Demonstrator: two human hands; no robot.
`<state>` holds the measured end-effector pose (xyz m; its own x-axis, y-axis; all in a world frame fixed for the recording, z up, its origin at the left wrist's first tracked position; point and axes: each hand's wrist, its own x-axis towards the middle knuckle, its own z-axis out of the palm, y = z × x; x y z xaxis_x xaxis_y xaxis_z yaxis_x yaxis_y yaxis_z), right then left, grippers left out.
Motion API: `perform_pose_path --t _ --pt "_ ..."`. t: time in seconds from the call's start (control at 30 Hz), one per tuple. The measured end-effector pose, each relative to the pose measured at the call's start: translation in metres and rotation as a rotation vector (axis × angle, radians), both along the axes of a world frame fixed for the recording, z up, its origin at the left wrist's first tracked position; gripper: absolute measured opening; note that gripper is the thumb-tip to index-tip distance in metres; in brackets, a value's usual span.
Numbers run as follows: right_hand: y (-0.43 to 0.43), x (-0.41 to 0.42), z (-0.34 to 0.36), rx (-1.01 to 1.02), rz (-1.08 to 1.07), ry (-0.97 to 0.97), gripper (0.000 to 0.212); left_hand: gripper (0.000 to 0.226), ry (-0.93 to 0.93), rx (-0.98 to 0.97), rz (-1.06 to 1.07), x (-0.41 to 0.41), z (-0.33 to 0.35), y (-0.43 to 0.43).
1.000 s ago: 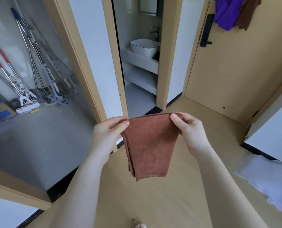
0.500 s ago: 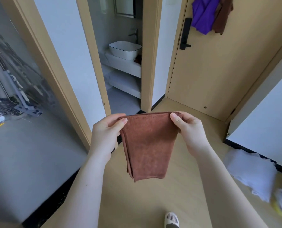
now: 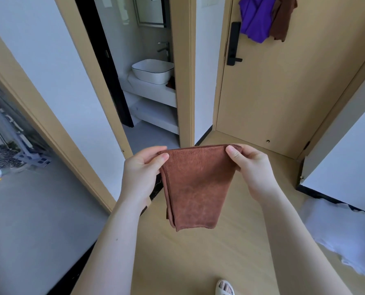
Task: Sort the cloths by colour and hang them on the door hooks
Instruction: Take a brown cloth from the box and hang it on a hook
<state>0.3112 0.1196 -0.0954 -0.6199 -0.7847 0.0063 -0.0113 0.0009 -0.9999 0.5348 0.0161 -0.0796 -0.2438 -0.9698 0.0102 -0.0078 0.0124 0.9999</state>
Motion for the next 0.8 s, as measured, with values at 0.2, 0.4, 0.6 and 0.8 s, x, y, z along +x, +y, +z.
perform_pose_path --t 0.2,0.4,0.6,0.8 --pt "-0.028 -0.073 -0.004 -0.007 0.014 -0.01 0.014 0.022 -0.015 0.005 -0.019 -0.066 -0.001 -0.028" --pt "-0.06 -0.136 0.001 -0.044 0.021 -0.017 0.011 0.021 -0.023 -0.024 -0.023 -0.13 0.006 -0.056" --pt "-0.084 -0.175 0.009 -0.086 0.002 -0.017 0.01 0.02 -0.048 -0.075 -0.024 -0.172 0.017 -0.079" --pt "-0.105 -0.203 0.002 -0.089 -0.044 -0.027 0.01 0.019 -0.056 -0.076 -0.056 -0.205 0.014 -0.108"
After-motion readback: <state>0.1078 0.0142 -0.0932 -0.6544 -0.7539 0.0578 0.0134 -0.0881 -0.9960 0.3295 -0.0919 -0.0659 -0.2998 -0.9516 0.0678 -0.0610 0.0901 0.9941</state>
